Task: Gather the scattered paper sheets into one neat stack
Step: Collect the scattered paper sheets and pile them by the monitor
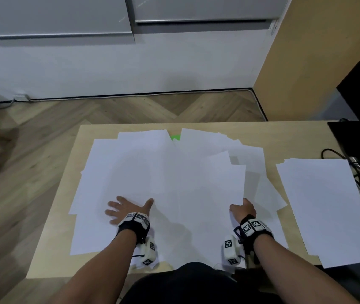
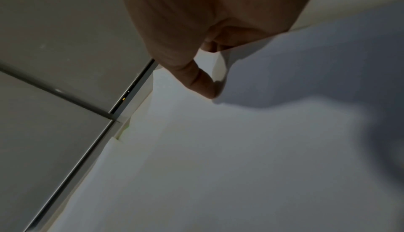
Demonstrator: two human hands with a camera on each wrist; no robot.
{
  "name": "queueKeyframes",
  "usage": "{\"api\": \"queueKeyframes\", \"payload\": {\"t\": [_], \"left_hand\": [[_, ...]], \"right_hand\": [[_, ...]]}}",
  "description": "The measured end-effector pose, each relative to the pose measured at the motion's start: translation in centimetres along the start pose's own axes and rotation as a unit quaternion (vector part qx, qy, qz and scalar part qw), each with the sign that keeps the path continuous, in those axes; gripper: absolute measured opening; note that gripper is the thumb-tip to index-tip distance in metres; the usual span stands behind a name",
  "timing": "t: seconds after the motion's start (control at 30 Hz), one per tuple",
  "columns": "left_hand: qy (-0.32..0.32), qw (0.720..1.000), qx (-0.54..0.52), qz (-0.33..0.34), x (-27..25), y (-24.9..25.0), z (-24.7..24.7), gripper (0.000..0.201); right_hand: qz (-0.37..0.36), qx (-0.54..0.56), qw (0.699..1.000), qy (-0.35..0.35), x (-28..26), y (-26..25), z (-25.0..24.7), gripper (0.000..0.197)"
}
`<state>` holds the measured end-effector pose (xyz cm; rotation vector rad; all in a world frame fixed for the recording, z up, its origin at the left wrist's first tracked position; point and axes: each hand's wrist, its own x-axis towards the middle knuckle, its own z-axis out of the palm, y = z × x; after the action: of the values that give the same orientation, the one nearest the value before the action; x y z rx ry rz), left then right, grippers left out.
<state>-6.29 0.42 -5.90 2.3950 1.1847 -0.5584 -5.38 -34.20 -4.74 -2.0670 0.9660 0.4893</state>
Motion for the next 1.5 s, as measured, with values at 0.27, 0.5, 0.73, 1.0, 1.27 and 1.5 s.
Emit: {"api": "queueKeyframes", "payload": {"t": [0.27,0.5,0.73,1.0,1.27,1.5], "left_hand": [[0.045,0.998,-0.004,0.049,1.1,-2.5,-1.7,0.071],[-0.021,0.94,-0.339,0.019,0.6,-1.4,-2.1,0.06],[-0.117,0.955,-0.251,0.108,-0.3,-0.6,-1.7,0.023],[-0.167,0.953,-0.22,0.123,-0.8,-0.6,-2.3,0.017],[-0.203,0.945,-0.222,0.131,-3.2,0.5,-2.1,0.079],[-0.139,0.933,-0.225,0.244,-4.9,1.4,-4.6,0.029]], "right_hand": [[-0.063,-0.001,0.997,-0.052,-2.0,-2.5,3.2,0.008],[-0.075,-0.045,0.991,-0.103,-2.4,-3.6,5.3,0.02],[-0.045,0.013,0.994,-0.101,-3.0,-4.7,5.8,0.025],[-0.029,0.023,0.993,-0.108,-3.4,-5.0,6.5,0.018],[-0.08,-0.02,0.984,-0.157,-4.6,-5.2,7.7,0.026],[-0.086,0.003,0.99,-0.108,-4.0,-4.2,7.1,0.044]]}}
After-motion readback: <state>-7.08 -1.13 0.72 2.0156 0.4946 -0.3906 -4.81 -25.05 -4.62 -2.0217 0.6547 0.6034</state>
